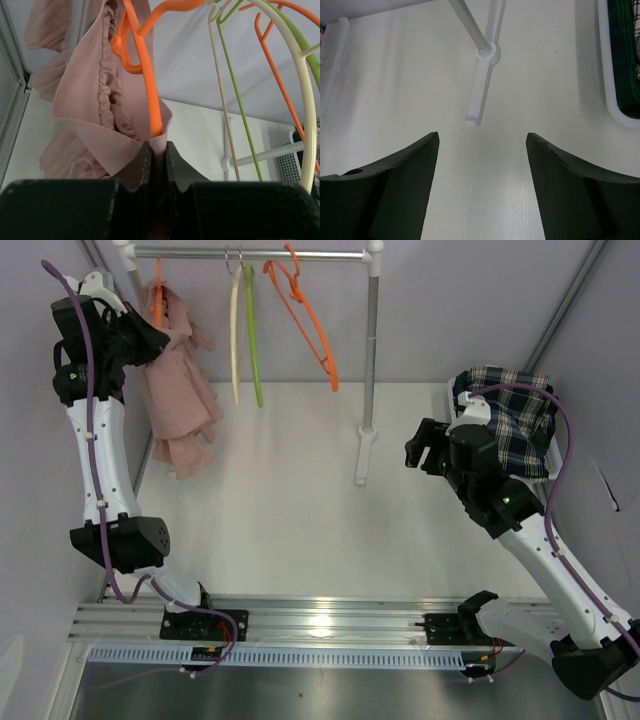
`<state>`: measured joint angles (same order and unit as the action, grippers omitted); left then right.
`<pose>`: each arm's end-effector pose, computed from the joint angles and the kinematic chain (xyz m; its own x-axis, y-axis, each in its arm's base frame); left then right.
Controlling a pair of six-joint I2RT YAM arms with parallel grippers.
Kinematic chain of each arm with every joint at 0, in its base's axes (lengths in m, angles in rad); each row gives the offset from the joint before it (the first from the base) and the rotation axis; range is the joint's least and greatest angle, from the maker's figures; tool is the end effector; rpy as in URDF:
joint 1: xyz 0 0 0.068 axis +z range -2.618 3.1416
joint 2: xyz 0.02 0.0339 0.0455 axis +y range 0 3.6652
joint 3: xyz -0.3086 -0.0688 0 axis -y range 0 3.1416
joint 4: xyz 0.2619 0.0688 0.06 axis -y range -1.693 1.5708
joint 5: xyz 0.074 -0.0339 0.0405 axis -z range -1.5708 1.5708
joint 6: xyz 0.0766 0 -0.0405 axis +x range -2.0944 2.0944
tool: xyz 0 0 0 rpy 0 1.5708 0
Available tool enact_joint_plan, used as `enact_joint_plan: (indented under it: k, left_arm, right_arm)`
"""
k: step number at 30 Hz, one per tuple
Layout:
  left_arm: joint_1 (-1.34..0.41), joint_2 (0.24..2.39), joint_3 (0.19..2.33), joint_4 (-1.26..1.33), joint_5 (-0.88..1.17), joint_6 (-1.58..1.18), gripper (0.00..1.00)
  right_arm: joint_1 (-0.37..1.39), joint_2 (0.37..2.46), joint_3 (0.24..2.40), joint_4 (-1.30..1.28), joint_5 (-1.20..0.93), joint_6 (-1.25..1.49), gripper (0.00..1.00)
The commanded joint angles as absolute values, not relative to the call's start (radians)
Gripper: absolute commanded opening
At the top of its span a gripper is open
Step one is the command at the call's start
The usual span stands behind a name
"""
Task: Place the skirt on the hanger
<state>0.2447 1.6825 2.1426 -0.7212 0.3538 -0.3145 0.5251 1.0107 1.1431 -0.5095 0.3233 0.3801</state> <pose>0.3977 0.0720 0.5526 -0.2683 -0.3661 -0.8911 0.0152 0.9232 -0.3839 0.2234 0.1013 0.4150 -0.3774 0.1879 -0.9068 -0.0859 0.9679 0.2363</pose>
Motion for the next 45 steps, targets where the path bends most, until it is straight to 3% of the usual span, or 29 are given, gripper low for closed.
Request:
enact_joint_plan:
  k: [1,18,25,40,41,45]
  left_arm:
    - [0.256,1.652,2.160,-0.571,0.431,-0.334,0.00]
    - [0.256,1.453,2.071,-0.612,0.462,-0.304,0.00]
    - [0.256,1.564,2.207,-0.615,0.387,-0.374,0.00]
    - [0.256,1.730,2.223,-0.581,0.382,-0.459,0.00]
    - [0.256,1.729,2.224,-0.584,0.380,-0.456,0.01]
    - [0.256,1.698,2.214,-0.597,0.376,-0.436,0.26]
  right_arm:
    - [0.520,1.012,1.154,-0.476,0.316,0.367,0.76]
    - [0.520,1.015,1.143,-0.474,0.311,0.367,0.76]
    - [0.520,1.014,1.144,-0.477,0.314,0.368,0.76]
    - [0.522,1.031,1.160,-0.477,0.314,0.368,0.76]
    - [0.520,1.029,1.158,-0.479,0.314,0.367,0.76]
    - [0.520,1.029,1.163,-0.483,0.321,0.371,0.76]
